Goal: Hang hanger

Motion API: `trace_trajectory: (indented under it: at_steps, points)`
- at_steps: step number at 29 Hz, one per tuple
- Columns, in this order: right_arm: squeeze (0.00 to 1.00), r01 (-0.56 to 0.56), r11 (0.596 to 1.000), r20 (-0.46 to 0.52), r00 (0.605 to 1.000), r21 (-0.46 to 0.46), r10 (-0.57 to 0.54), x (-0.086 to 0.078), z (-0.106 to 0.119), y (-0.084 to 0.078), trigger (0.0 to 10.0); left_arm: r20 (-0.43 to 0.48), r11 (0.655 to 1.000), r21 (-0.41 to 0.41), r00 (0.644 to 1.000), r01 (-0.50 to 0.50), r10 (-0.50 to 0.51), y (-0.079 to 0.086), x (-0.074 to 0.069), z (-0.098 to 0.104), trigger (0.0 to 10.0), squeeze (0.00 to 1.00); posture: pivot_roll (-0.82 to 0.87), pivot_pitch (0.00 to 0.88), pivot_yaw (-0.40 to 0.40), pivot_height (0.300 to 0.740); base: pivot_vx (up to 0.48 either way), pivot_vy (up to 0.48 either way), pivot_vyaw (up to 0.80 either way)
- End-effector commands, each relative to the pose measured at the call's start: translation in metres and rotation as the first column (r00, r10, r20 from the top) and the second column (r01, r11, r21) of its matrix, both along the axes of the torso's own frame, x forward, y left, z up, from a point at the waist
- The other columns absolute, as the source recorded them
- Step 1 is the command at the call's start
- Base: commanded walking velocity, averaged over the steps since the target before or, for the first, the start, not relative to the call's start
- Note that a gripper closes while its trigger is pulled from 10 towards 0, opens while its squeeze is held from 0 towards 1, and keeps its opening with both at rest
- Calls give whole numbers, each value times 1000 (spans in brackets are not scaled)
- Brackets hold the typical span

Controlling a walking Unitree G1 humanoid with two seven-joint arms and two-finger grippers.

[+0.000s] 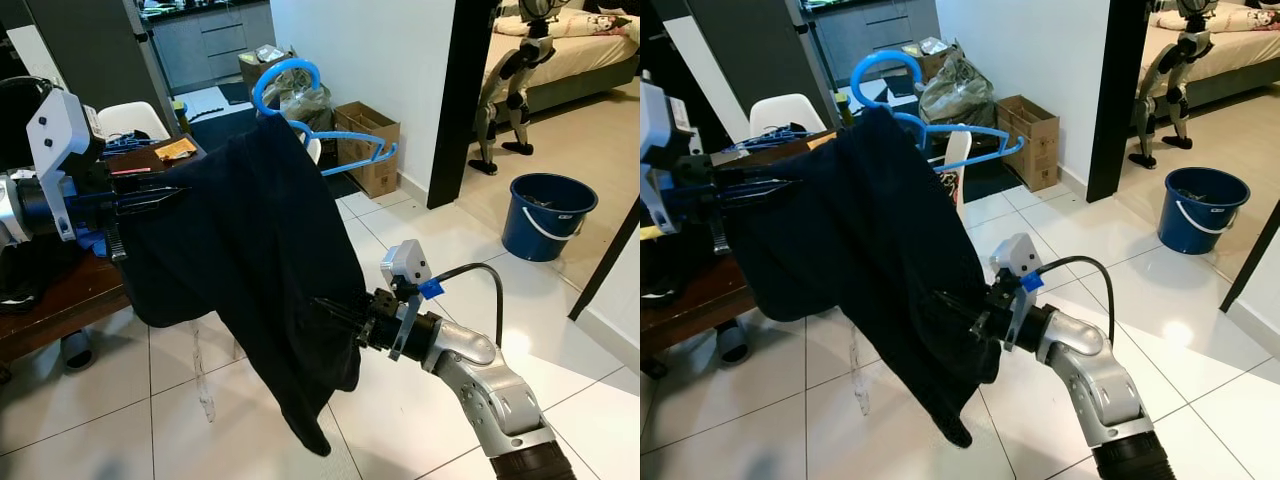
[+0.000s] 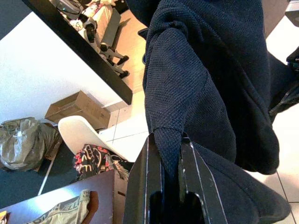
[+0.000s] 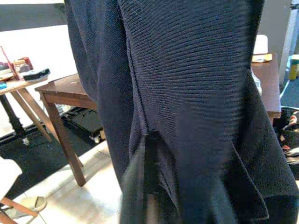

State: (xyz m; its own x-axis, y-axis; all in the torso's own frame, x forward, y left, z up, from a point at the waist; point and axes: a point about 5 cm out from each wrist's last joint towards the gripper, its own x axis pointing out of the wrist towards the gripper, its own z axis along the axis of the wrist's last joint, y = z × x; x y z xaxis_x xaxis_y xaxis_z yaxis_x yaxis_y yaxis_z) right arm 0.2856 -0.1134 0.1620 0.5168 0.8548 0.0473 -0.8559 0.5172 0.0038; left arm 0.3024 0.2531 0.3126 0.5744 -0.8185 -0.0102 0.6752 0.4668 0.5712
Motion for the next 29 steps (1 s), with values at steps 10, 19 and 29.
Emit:
trace_trajectory:
  at_steps: [10, 19, 29]
  points:
    - [0, 246, 946, 39, 969, -211, -244, 22, -9, -48, 0, -47, 997, 73, 999, 28, -25, 9, -10, 2, 10000, 0, -3, 0, 134, 740, 0, 0, 0]
    - [0, 478, 823, 136, 878, -306, -459, 42, -3, -78, 0, -190, 963, 261, 982, 63, -13, 22, -19, -13, 10000, 0, 8, 0, 140, 740, 0, 0, 0]
    - [0, 508, 824, 161, 861, -251, -482, 44, 7, -86, 0, -216, 941, 335, 976, 52, 22, 28, -18, -16, 10000, 0, 10, 0, 148, 740, 0, 0, 0]
